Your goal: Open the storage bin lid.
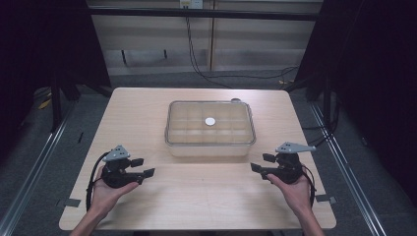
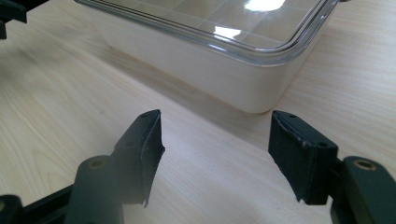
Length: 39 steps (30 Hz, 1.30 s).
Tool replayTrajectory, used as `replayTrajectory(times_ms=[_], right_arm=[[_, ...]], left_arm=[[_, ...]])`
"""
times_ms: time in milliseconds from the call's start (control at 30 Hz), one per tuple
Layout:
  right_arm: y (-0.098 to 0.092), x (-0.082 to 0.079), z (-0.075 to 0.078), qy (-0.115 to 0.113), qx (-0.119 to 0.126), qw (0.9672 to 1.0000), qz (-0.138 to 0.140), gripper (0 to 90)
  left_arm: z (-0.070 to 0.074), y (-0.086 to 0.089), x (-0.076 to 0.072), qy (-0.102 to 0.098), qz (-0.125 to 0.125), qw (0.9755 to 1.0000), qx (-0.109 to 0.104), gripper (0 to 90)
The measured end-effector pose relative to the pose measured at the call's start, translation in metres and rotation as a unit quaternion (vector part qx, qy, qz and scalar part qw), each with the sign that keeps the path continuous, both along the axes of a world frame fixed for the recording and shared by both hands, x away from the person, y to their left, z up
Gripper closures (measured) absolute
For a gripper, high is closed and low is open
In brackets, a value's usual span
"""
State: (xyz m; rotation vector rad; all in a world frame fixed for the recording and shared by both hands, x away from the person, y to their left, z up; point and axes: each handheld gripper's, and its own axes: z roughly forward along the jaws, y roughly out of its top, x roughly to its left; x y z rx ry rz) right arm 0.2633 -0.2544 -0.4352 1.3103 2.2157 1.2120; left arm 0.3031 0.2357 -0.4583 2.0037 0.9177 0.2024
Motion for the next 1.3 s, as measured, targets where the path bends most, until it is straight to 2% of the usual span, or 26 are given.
replayTrajectory(times_ms=[33,100,200,233,300,433,467,533,633,700,800,900,1000,1100,1167,1233,1300], right_arm=[[-0.002,0.004,0.005,-0.006,-0.003,1.0000,-0.003,34.1],[-0.004,0.009,0.008,-0.006,0.001,1.0000,-0.006,32.5],[-0.003,0.017,0.009,-0.007,-0.007,0.9999,-0.008,30.9],[-0.003,0.021,0.009,-0.007,-0.006,0.9999,-0.008,30.6],[-0.002,0.028,0.010,-0.003,-0.002,0.9999,-0.009,28.1],[-0.002,0.039,0.015,-0.006,0.008,0.9998,-0.016,22.9],[-0.002,0.039,0.015,-0.006,0.008,0.9998,-0.016,22.9],[-0.003,0.046,0.019,-0.008,0.014,0.9997,-0.019,19.0],[-0.004,0.051,0.021,-0.009,0.013,0.9997,-0.018,21.7],[-0.006,0.061,0.023,0.000,0.016,0.9998,-0.013,26.5],[-0.007,0.070,0.024,0.007,0.016,0.9997,-0.015,25.8],[-0.008,0.080,0.023,0.012,0.019,0.9996,-0.018,24.1],[-0.009,0.088,0.021,0.015,0.025,0.9994,-0.022,22.5],[-0.007,0.099,0.018,0.024,0.017,0.9993,-0.023,21.1],[-0.005,0.105,0.017,0.031,0.022,0.9990,-0.022,21.1],[-0.003,0.109,0.017,0.032,0.022,0.9990,-0.020,21.1],[-0.001,0.112,0.017,0.028,0.022,0.9992,-0.019,20.9]], left_arm=[[0.002,-0.002,0.007,-0.001,0.003,1.0000,0.007,36.8],[0.003,-0.002,0.012,0.001,0.003,1.0000,0.004,36.6],[0.005,-0.003,0.018,0.003,0.006,1.0000,0.001,35.6],[0.007,-0.004,0.023,-0.002,0.011,0.9999,0.012,34.9],[0.008,-0.005,0.025,-0.002,0.010,0.9999,0.013,34.6],[0.014,-0.004,0.036,0.002,0.016,0.9999,0.005,33.7],[0.016,-0.004,0.038,0.003,0.016,0.9999,-0.003,33.7],[0.022,-0.003,0.045,0.002,0.023,0.9997,-0.003,33.8],[0.026,-0.004,0.050,0.001,0.029,0.9996,-0.008,33.4],[0.032,-0.009,0.057,-0.015,0.029,0.9995,0.004,32.3],[0.035,-0.013,0.061,-0.014,0.030,0.9995,0.001,31.1],[0.041,-0.022,0.070,-0.016,0.021,0.9996,0.007,30.0],[0.043,-0.024,0.073,-0.015,0.023,0.9996,0.003,28.1],[0.044,-0.030,0.084,-0.008,0.027,0.9996,0.009,27.4],[0.045,-0.032,0.090,-0.006,0.030,0.9995,0.004,26.9],[0.043,-0.036,0.095,0.002,0.027,0.9996,0.008,26.7],[0.042,-0.039,0.098,0.001,0.027,0.9995,0.014,26.5]])
